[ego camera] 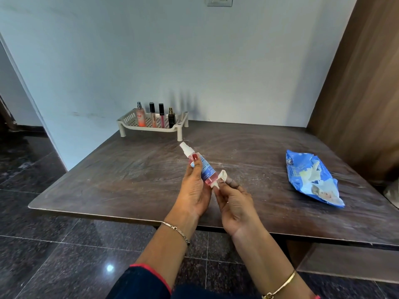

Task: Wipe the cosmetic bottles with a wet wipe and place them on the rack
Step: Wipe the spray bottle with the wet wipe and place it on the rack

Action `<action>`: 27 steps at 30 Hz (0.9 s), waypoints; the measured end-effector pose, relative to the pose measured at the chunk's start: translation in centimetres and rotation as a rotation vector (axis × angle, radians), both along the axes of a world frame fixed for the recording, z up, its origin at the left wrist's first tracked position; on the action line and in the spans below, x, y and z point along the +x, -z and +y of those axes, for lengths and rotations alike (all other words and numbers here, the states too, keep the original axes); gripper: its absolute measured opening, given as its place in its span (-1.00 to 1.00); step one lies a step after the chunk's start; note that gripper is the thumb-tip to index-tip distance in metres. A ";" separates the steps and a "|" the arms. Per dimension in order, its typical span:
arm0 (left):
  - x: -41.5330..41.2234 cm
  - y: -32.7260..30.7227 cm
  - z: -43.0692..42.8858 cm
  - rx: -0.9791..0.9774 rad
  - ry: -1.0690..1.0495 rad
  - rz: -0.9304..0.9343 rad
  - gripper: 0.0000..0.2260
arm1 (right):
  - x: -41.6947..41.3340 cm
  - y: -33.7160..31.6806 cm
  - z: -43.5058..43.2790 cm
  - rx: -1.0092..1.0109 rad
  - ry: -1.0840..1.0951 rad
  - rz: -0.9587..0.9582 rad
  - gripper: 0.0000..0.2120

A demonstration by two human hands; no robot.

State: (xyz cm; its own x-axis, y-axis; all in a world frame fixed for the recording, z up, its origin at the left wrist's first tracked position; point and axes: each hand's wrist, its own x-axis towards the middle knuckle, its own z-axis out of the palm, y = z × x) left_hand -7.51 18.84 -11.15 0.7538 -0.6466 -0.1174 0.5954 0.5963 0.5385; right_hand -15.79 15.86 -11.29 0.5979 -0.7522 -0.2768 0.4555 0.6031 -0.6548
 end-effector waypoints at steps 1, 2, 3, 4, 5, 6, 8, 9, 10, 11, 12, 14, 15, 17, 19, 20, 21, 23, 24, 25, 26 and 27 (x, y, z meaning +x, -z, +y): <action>0.1 0.0 0.2 0.005 0.005 -0.018 -0.86 | -0.1 -0.1 0.0 0.008 -0.012 -0.010 -0.85; 0.2 0.1 0.3 0.010 0.012 -0.040 -0.86 | -0.2 -0.3 0.0 -0.013 -0.006 -0.023 -0.85; 0.2 0.1 0.4 0.021 0.026 -0.071 -0.87 | -0.3 -0.6 0.0 -0.054 0.009 -0.039 -0.84; 0.2 0.3 0.5 0.037 0.042 -0.110 -0.88 | -0.3 -1.0 0.0 -0.131 0.033 -0.050 -0.84; 0.2 0.6 0.6 0.050 0.062 -0.150 -0.88 | -0.3 -1.4 -0.2 -0.267 0.070 -0.030 -0.84; 0.0 0.8 0.6 0.063 0.084 -0.191 -0.87 | -0.3 -1.9 -0.5 -0.460 0.123 0.044 -0.83; -0.4 1.2 0.6 0.075 0.143 -0.287 -0.80 | 0.0 -2.4 -1.3 -0.879 0.239 0.249 -0.76; -0.7 1.3 0.6 0.067 0.170 -0.318 -0.74 | 0.2 -2.5 -1.6 -1.060 0.272 0.328 -0.73; -1.0 1.2 0.6 0.060 0.187 -0.325 -0.69 | 0.3 -2.4 -1.6 -1.220 0.289 0.395 -0.72; -1.2 1.0 0.6 0.053 0.198 -0.318 -0.65 | 0.5 -2.2 -1.5 -1.367 0.308 0.453 -0.71; -1.3 0.9 0.6 0.057 0.200 -0.303 -0.60 | 0.6 -2.0 -1.4 -1.487 0.318 0.499 -0.71; -1.0 0.6 0.5 0.063 0.180 -0.266 -0.48 | 0.5 -1.1 -1.3 -1.618 0.294 0.546 -0.71; -0.7 0.5 0.5 0.057 0.166 -0.254 -0.45 | 0.4 -0.6 -1.3 -1.639 0.287 0.551 -0.71; -0.1 0.3 0.6 0.062 0.138 -0.240 -0.52 | 0.3 0.3 -1.3 -1.638 0.309 0.514 -0.70; 0.1 0.2 0.6 0.066 0.121 -0.225 -0.59 | 0.1 0.8 -1.2 -1.634 0.326 0.454 -0.70; -0.1 0.1 0.6 0.062 0.117 -0.208 -0.62 | 0.1 0.9 -1.2 -1.645 0.318 0.428 -0.71; 0.0 0.3 0.5 0.059 0.110 -0.190 -0.66 | 0.1 0.8 -1.2 -1.662 0.305 0.420 -0.73; -0.1 0.7 0.5 0.068 0.103 -0.156 -0.73 | 0.2 0.5 -1.2 -1.668 0.278 0.455 -0.73; -0.1 0.6 0.5 0.068 0.109 -0.145 -0.72 | 0.4 0.2 -1.2 -1.644 0.269 0.479 -0.72; -0.1 0.8 0.5 0.052 0.117 -0.144 -0.68 | 0.6 0.0 -1.3 -1.603 0.268 0.496 -0.73; -0.2 0.7 0.6 0.030 0.128 -0.139 -0.63 | 0.9 -0.3 -1.4 -1.554 0.279 0.507 -0.76; -0.3 0.7 0.7 0.008 0.139 -0.142 -0.58 | 1.1 -0.6 -1.6 -1.509 0.297 0.519 -0.78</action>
